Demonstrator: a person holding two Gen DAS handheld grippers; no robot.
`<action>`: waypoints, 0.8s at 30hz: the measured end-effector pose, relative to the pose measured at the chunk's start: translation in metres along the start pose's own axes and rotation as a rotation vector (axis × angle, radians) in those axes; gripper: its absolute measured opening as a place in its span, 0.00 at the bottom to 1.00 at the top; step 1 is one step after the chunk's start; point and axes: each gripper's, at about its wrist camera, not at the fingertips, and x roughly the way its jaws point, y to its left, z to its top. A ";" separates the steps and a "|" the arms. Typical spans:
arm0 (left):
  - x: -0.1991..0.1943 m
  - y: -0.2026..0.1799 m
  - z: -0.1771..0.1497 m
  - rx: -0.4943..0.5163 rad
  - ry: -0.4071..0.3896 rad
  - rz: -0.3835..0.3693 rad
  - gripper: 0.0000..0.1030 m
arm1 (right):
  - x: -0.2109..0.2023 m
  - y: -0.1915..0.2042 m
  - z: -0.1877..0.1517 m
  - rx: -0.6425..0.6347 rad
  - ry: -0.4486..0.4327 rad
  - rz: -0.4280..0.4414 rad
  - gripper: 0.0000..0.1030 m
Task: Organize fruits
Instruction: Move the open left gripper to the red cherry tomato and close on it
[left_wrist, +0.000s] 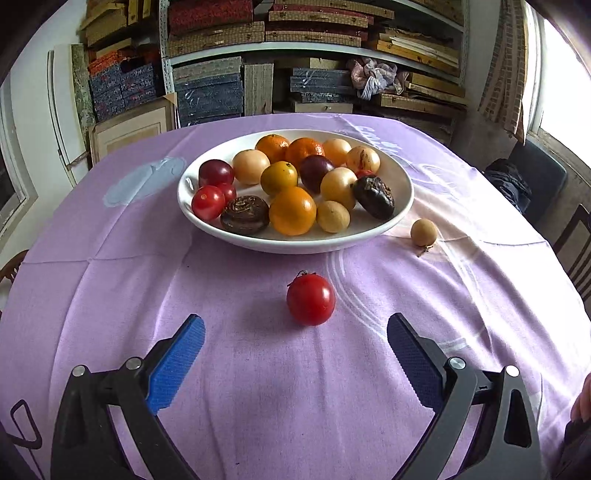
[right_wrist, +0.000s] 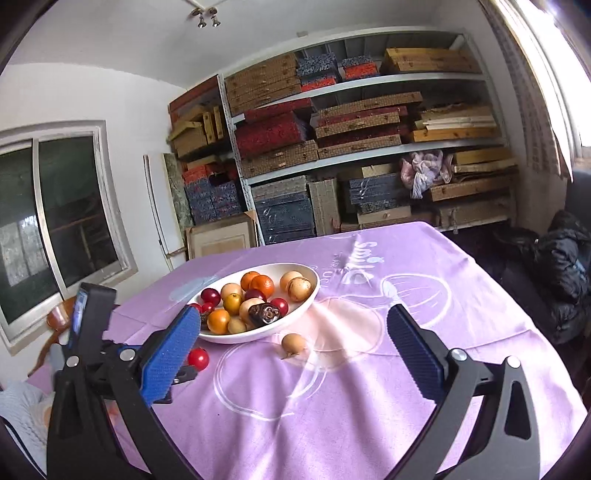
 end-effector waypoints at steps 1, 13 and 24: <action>0.003 0.001 0.001 -0.009 0.005 -0.005 0.97 | 0.002 -0.001 -0.001 0.001 0.005 -0.005 0.96; 0.019 0.002 0.012 -0.018 0.003 -0.044 0.92 | 0.026 0.004 -0.010 -0.032 0.107 -0.023 0.96; 0.029 0.006 0.011 -0.042 0.043 -0.108 0.50 | 0.038 0.010 -0.015 -0.066 0.149 -0.035 0.96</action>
